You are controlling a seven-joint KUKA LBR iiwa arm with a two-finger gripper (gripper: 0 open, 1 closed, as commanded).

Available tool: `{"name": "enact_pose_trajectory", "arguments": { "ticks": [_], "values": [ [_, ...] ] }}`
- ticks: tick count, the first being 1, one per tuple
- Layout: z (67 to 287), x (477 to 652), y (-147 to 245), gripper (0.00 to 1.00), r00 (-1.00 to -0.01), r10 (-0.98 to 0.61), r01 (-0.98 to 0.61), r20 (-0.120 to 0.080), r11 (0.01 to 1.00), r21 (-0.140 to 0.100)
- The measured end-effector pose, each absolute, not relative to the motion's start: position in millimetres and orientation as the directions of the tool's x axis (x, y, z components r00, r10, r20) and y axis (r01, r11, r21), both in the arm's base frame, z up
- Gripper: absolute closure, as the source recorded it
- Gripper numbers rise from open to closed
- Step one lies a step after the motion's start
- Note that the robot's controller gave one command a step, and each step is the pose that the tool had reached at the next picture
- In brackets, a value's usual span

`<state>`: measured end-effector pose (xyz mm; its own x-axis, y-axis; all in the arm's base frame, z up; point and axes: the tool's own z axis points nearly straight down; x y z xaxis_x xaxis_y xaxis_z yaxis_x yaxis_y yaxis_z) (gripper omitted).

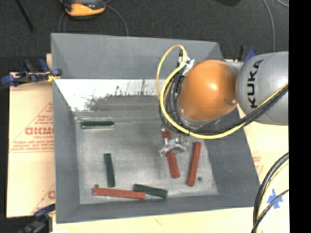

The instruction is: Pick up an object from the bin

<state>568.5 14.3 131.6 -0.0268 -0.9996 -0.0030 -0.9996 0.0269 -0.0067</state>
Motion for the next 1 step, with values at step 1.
{"name": "enact_pose_trajectory", "arguments": {
  "ticks": [1],
  "values": [
    [258.8, 573.3, 8.8, 1.00, -0.047, -0.999, -0.999, -0.003, 0.047, -0.003]
  ]
}}
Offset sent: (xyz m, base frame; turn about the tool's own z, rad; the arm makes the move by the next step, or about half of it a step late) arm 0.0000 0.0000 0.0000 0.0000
